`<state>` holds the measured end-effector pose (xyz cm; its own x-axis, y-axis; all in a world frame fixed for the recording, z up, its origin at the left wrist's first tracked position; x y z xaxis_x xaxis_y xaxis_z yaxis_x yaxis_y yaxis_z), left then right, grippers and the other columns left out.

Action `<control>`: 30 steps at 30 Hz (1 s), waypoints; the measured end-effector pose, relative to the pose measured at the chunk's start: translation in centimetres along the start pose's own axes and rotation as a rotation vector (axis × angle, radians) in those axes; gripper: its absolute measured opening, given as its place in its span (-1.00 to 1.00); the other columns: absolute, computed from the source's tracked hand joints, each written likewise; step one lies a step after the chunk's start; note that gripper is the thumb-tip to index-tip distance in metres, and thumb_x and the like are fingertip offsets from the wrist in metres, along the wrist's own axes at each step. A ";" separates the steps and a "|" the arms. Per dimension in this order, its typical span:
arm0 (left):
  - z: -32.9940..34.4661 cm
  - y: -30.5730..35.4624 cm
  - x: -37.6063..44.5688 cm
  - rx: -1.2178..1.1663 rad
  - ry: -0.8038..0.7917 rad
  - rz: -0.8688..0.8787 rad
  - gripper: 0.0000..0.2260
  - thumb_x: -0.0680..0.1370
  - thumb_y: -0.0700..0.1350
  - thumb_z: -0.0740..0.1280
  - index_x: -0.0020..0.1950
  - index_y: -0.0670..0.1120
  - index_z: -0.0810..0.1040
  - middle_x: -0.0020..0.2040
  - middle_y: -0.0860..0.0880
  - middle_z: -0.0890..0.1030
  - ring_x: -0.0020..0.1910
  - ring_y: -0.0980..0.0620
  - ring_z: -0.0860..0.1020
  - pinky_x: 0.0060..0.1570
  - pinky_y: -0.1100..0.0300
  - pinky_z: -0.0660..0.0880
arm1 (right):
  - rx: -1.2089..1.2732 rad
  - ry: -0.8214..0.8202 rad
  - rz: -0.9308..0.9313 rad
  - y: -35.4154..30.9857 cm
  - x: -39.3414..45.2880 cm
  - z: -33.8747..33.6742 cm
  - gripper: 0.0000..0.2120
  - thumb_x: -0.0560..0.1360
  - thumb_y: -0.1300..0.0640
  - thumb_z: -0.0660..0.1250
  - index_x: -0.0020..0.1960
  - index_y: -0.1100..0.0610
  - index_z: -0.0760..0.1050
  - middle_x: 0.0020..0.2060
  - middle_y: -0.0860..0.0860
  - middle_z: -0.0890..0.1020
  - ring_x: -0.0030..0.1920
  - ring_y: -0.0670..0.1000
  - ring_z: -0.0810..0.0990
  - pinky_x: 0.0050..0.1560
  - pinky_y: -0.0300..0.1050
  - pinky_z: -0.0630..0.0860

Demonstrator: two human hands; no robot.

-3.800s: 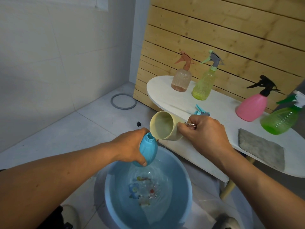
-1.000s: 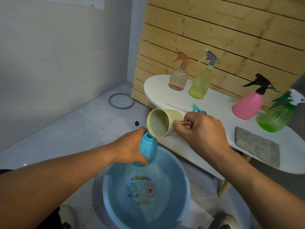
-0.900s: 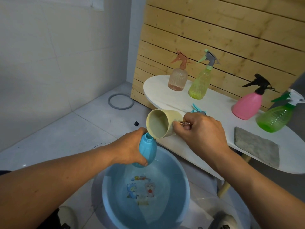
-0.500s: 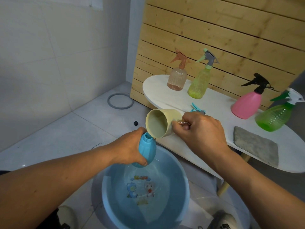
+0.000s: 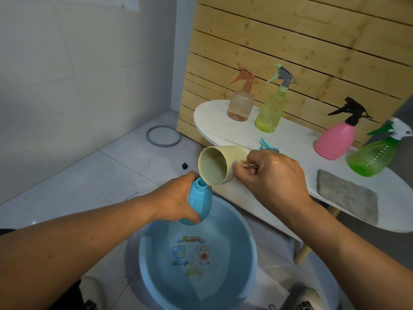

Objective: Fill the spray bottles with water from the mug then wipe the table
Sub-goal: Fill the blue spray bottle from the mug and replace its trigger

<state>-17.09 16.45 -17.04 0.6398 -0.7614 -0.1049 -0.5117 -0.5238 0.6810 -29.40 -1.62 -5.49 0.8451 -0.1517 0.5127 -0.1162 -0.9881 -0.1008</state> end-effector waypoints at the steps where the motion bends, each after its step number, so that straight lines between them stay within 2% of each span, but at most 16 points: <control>1: 0.0 0.0 0.0 -0.001 -0.001 -0.001 -0.19 0.28 0.03 0.68 0.36 0.18 0.27 0.15 0.18 0.50 0.08 0.12 0.55 -0.08 0.22 0.60 | -0.003 0.007 -0.007 0.0 0.0 0.0 -0.56 0.48 -0.09 0.25 -0.41 -0.08 0.06 -0.48 -0.11 0.29 -0.46 -0.16 0.24 -0.42 -0.24 0.07; 7: 0.0 0.2 -0.1 -0.012 -0.003 -0.005 -0.21 0.28 0.02 0.69 0.32 0.21 0.26 0.11 0.20 0.50 0.04 0.14 0.54 -0.16 0.30 0.51 | -0.013 0.029 -0.024 0.0 0.0 0.1 -0.56 0.48 -0.09 0.26 -0.41 -0.07 0.05 -0.48 -0.12 0.25 -0.47 -0.15 0.20 -0.42 -0.25 0.04; 14: 0.0 0.2 -0.1 -0.013 -0.004 -0.005 -0.19 0.28 0.01 0.69 0.35 0.19 0.26 0.10 0.20 0.50 0.03 0.16 0.54 -0.17 0.33 0.50 | -0.033 0.038 -0.042 -0.1 0.0 0.0 -0.58 0.48 -0.09 0.27 -0.39 -0.06 0.09 -0.48 -0.12 0.26 -0.44 0.01 0.24 -0.41 -0.26 0.03; 19: 0.0 0.2 -0.2 -0.009 -0.007 -0.007 -0.19 0.27 0.02 0.69 0.34 0.19 0.27 0.13 0.19 0.50 0.05 0.13 0.55 -0.15 0.29 0.54 | -0.050 0.059 -0.059 -0.2 -0.1 0.0 -0.64 0.48 -0.10 0.29 -0.36 -0.02 0.20 -0.45 -0.08 0.32 -0.41 0.07 0.28 -0.40 -0.19 0.09; 21: 0.0 0.2 -0.1 -0.005 -0.005 -0.008 -0.19 0.27 0.02 0.69 0.35 0.18 0.27 0.14 0.17 0.51 0.06 0.13 0.55 -0.14 0.27 0.55 | -0.051 0.062 -0.069 -0.2 -0.1 0.0 -0.64 0.48 -0.10 0.30 -0.35 -0.02 0.21 -0.44 -0.08 0.32 -0.40 0.07 0.29 -0.39 -0.18 0.12; 24: 0.1 0.2 -0.1 -0.001 -0.006 -0.005 -0.20 0.28 0.02 0.69 0.34 0.18 0.28 0.14 0.17 0.51 0.06 0.12 0.55 -0.15 0.28 0.54 | -0.063 0.060 -0.082 -0.2 -0.1 0.0 -0.63 0.49 -0.09 0.31 -0.35 -0.02 0.21 -0.44 -0.07 0.34 -0.40 0.06 0.29 -0.42 -0.22 0.05; 28: 0.1 0.1 0.0 0.009 -0.003 -0.001 -0.19 0.27 0.04 0.69 0.35 0.18 0.27 0.16 0.16 0.51 0.08 0.10 0.55 -0.12 0.25 0.57 | -0.075 0.053 -0.084 -0.3 -0.2 0.0 -0.64 0.50 -0.10 0.31 -0.35 -0.02 0.23 -0.44 -0.06 0.36 -0.39 0.06 0.31 -0.39 -0.17 0.14; 30: 0.1 0.1 0.0 0.010 -0.001 0.000 -0.18 0.27 0.04 0.69 0.36 0.17 0.27 0.14 0.17 0.51 0.07 0.11 0.55 -0.14 0.27 0.55 | -0.087 0.051 -0.088 -0.3 -0.2 -0.1 -0.63 0.50 -0.09 0.34 -0.35 -0.02 0.24 -0.44 -0.06 0.36 -0.39 0.06 0.31 -0.41 -0.20 0.09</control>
<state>-17.20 16.34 -17.06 0.6391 -0.7617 -0.1063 -0.5169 -0.5277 0.6740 -29.60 -1.28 -5.52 0.8265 -0.0632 0.5595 -0.0894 -0.9958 0.0197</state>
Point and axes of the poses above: each hand's wrist, its own x-axis towards the middle knuckle, its own z-axis out of the palm, y = z × x, the point moved 1 cm from there along x, towards the middle knuckle
